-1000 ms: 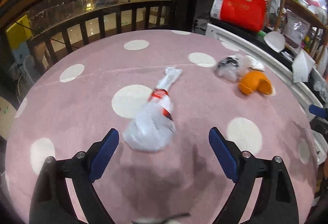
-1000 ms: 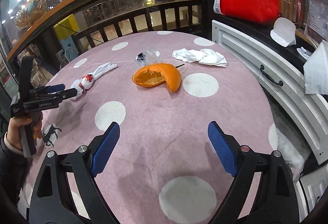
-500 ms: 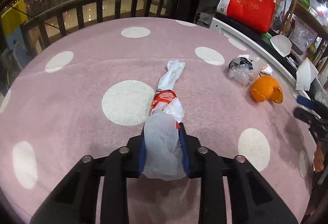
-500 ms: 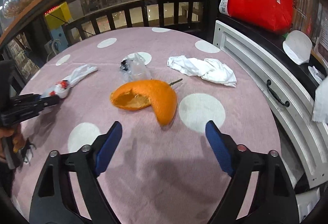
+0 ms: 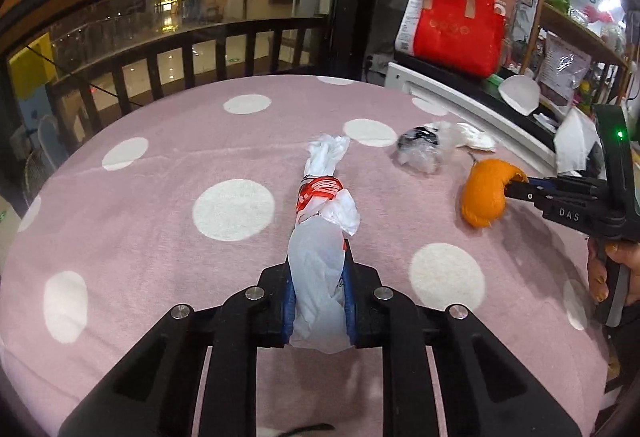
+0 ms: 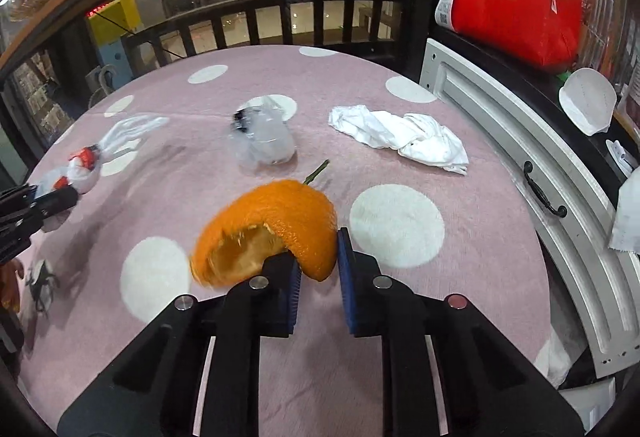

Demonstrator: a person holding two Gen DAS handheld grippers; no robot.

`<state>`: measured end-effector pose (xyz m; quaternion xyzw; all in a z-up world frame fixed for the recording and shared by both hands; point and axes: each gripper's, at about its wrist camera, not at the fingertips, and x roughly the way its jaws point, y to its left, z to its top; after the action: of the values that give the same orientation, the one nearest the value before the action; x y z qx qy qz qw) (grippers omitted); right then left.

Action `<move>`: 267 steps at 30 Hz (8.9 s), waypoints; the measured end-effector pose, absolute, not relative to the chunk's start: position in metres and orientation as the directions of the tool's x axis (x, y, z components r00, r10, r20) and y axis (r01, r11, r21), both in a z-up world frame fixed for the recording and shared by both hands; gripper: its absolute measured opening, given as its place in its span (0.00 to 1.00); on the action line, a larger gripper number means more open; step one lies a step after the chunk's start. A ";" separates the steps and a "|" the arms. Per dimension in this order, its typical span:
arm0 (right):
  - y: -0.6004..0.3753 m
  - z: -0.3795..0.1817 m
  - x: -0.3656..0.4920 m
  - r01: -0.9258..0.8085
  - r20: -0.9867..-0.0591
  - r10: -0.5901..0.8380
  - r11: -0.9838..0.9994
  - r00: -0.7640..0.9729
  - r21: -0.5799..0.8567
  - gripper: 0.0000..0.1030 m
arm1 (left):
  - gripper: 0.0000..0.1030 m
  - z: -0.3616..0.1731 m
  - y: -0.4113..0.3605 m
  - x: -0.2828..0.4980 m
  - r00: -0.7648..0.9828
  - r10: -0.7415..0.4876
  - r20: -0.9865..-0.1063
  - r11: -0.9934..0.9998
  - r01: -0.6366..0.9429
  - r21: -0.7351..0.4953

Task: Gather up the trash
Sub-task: 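Grasp the white plastic bag with the left gripper while the right gripper grasps the orange peel, then carry the plastic bag and orange peel to the black bin, releasing the peel, then lower the white plastic bag into the black bin and open the left gripper, then move both grippers back over the table toward the remaining trash, then grasp the clear plastic bag with the left gripper while the right gripper grasps the white tissue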

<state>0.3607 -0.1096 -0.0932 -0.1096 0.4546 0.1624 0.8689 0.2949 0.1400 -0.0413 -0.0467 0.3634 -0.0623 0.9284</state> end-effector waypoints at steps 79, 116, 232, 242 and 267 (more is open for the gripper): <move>-0.374 -0.211 0.180 -0.073 -0.965 -0.157 0.982 0.212 -0.176 0.28 | 0.18 -0.026 -0.169 0.140 0.494 -0.628 -0.602 0.731 0.640 -0.238; -0.441 -0.074 0.100 0.258 -0.801 -0.134 0.966 0.583 0.026 0.78 | 0.18 -0.102 -0.264 0.160 0.350 -0.532 -0.771 0.705 0.688 -0.175; -0.121 -0.130 0.504 -0.323 -0.851 -0.001 0.925 0.525 -0.201 0.23 | 0.52 -0.031 0.079 0.337 0.703 -0.245 -0.667 0.967 0.123 -0.225; -0.126 -0.104 0.455 -0.328 -0.827 0.024 0.924 0.562 -0.196 0.14 | 0.52 -0.025 0.080 0.314 0.713 -0.276 -0.645 0.956 0.135 -0.259; -0.175 -0.032 0.235 -0.397 -0.769 0.222 0.917 0.600 -0.044 0.14 | 0.52 -0.018 0.038 0.210 0.750 -0.316 -0.581 0.945 0.194 -0.264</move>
<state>0.2353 -0.1748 -0.0316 -0.1059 0.4122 0.1742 0.8880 0.2103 0.0380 -0.0181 -0.0937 0.3261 -0.1370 0.9307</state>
